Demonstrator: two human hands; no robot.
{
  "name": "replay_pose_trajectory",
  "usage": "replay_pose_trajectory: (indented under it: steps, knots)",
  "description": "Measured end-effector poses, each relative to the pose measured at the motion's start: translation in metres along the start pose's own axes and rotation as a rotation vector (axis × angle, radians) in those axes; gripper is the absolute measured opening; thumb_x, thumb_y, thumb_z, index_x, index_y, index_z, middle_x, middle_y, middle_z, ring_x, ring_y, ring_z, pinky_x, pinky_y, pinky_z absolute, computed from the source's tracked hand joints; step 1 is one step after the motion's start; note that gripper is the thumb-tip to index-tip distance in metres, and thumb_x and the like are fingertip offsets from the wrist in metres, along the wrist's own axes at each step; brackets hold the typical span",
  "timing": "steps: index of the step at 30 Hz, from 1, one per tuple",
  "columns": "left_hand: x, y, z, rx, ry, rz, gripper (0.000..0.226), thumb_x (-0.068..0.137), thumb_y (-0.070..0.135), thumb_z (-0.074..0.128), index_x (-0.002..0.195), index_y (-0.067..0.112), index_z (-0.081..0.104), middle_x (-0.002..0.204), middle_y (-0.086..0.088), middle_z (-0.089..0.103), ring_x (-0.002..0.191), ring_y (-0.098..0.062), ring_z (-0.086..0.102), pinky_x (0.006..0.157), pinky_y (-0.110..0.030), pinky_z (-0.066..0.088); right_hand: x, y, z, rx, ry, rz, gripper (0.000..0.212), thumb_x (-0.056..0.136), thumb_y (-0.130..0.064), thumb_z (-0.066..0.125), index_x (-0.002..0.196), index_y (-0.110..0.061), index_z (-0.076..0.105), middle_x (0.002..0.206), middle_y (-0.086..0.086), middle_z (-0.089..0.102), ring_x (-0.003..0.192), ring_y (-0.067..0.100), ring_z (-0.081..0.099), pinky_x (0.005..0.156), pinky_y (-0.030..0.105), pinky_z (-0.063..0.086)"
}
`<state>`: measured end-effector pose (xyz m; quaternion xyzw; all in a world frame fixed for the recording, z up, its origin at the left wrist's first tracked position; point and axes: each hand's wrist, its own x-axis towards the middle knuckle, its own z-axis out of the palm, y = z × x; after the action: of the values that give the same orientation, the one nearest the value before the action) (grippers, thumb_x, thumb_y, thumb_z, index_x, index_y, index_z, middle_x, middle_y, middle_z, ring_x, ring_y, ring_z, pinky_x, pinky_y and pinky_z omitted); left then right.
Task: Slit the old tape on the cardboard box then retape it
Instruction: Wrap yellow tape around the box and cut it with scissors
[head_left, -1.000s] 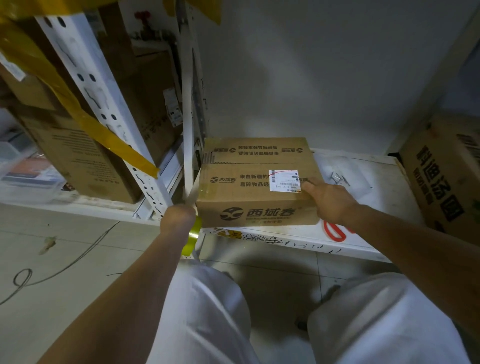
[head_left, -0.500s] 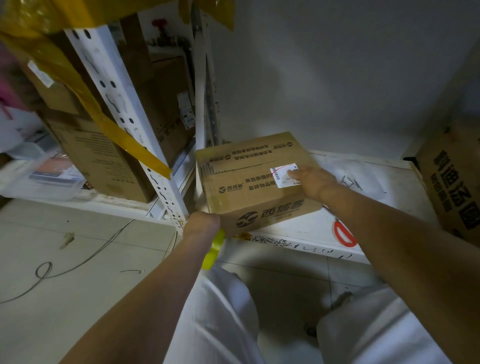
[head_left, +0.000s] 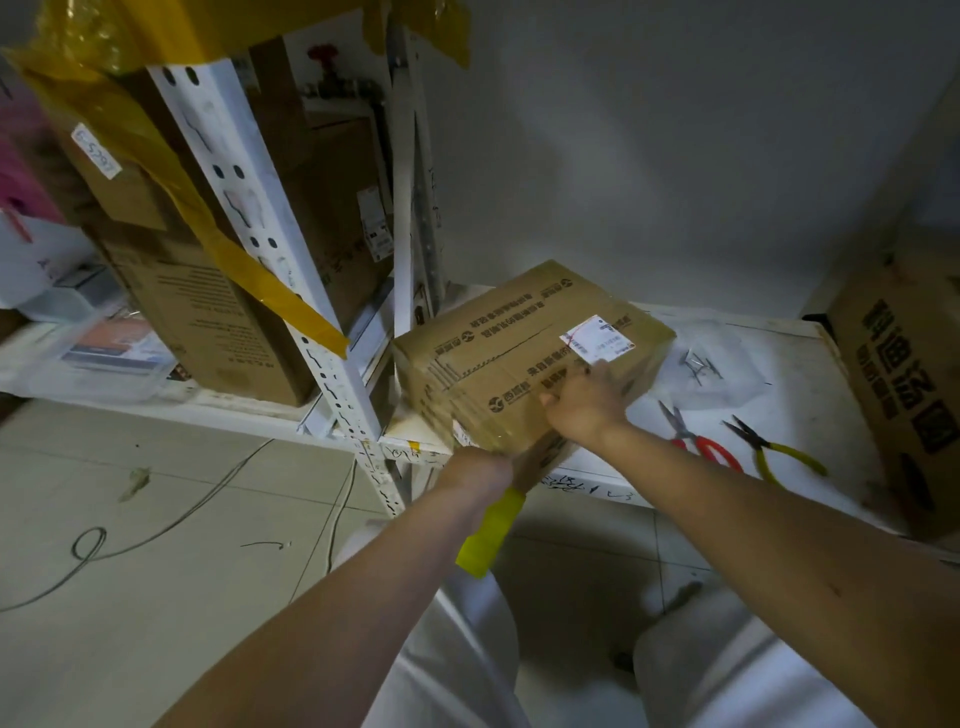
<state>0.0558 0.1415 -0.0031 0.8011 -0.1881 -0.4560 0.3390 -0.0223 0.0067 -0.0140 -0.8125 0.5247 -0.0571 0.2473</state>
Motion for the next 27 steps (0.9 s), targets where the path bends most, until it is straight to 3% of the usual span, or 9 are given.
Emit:
replay_pose_trajectory:
  steps: [2, 3, 7, 9, 12, 20, 22, 24, 27]
  knots:
    - [0.002, 0.001, 0.010, 0.013, -0.027, 0.016, 0.012, 0.089, 0.005, 0.052, 0.079, 0.007, 0.059, 0.084, -0.013, 0.060, 0.077, -0.024, 0.053, 0.068, -0.029, 0.041, 0.004, 0.004, -0.006, -0.044, -0.037, -0.143, 0.041, 0.097, -0.028, 0.048, 0.134, -0.010, 0.045, 0.141, 0.010, 0.033, 0.124, 0.030, 0.042, 0.102, 0.039, 0.038]
    - [0.000, 0.004, 0.017, 0.006, -0.067, 0.013, 0.011, 0.088, 0.004, 0.053, 0.079, 0.006, 0.059, 0.081, -0.011, 0.058, 0.077, -0.024, 0.054, 0.068, -0.029, 0.040, 0.006, 0.007, -0.010, -0.068, -0.070, -0.208, 0.039, 0.098, -0.023, 0.046, 0.135, -0.012, 0.046, 0.143, 0.007, 0.036, 0.125, 0.030, 0.043, 0.102, 0.039, 0.039]
    - [0.004, 0.017, 0.043, 0.039, -0.151, 0.067, 0.020, 0.089, 0.005, 0.051, 0.106, 0.007, 0.062, 0.102, -0.011, 0.060, 0.096, -0.026, 0.056, 0.079, -0.030, 0.042, 0.014, 0.009, -0.017, -0.208, -0.045, -0.312, 0.033, 0.097, -0.019, 0.040, 0.127, -0.017, 0.055, 0.130, 0.006, 0.051, 0.117, 0.026, 0.046, 0.095, 0.040, 0.045]
    - [0.008, 0.023, 0.048, 0.037, -0.159, 0.114, 0.021, 0.089, 0.005, 0.050, 0.106, 0.008, 0.061, 0.102, -0.009, 0.061, 0.094, -0.024, 0.054, 0.078, -0.030, 0.041, 0.010, 0.002, -0.017, -0.229, -0.023, -0.386, 0.036, 0.097, -0.042, 0.039, 0.115, -0.020, 0.062, 0.120, 0.002, 0.056, 0.115, 0.023, 0.045, 0.091, 0.042, 0.046]
    - [0.011, 0.025, 0.049, 0.002, -0.150, 0.139, 0.015, 0.088, 0.006, 0.051, 0.099, 0.014, 0.058, 0.091, -0.006, 0.056, 0.091, -0.024, 0.052, 0.077, -0.032, 0.041, 0.004, 0.000, -0.021, -0.398, -0.142, -0.523, 0.058, 0.087, -0.066, 0.043, 0.125, -0.024, 0.056, 0.125, -0.003, 0.052, 0.119, 0.021, 0.043, 0.094, 0.045, 0.043]
    - [0.011, 0.000, 0.029, -0.158, -0.132, 0.088, 0.028, 0.090, 0.004, 0.055, 0.114, 0.014, 0.065, 0.108, -0.002, 0.060, 0.102, -0.018, 0.052, 0.089, -0.027, 0.040, 0.021, 0.015, -0.039, -0.574, -0.166, -0.532, 0.056, 0.088, -0.060, 0.050, 0.135, -0.029, 0.047, 0.134, -0.005, 0.048, 0.123, 0.023, 0.042, 0.094, 0.043, 0.043]
    - [0.009, -0.003, 0.027, -0.186, -0.148, 0.121, 0.027, 0.091, 0.005, 0.054, 0.113, 0.015, 0.065, 0.110, -0.004, 0.063, 0.105, -0.021, 0.055, 0.094, -0.031, 0.041, 0.018, 0.016, -0.042, -0.507, -0.216, -0.534, 0.047, 0.091, -0.053, 0.051, 0.130, -0.028, 0.052, 0.127, -0.006, 0.053, 0.117, 0.022, 0.046, 0.091, 0.041, 0.046]
    - [0.006, -0.002, 0.024, -0.215, -0.154, 0.154, 0.025, 0.092, 0.006, 0.054, 0.108, 0.019, 0.066, 0.113, -0.008, 0.065, 0.110, -0.027, 0.058, 0.098, -0.038, 0.044, 0.012, 0.016, -0.046, -0.291, -0.218, -0.507, 0.031, 0.094, -0.042, 0.051, 0.113, -0.023, 0.066, 0.110, -0.004, 0.062, 0.104, 0.020, 0.055, 0.085, 0.034, 0.047]
    - [0.004, 0.003, 0.022, -0.302, -0.167, 0.192, 0.022, 0.094, 0.006, 0.052, 0.105, 0.020, 0.065, 0.103, -0.007, 0.065, 0.092, -0.026, 0.061, 0.081, -0.035, 0.051, -0.001, 0.017, -0.056, 0.181, -0.211, -0.368, 0.029, 0.094, -0.034, 0.057, 0.091, -0.010, 0.072, 0.092, 0.007, 0.070, 0.084, 0.020, 0.062, 0.073, 0.028, 0.048]
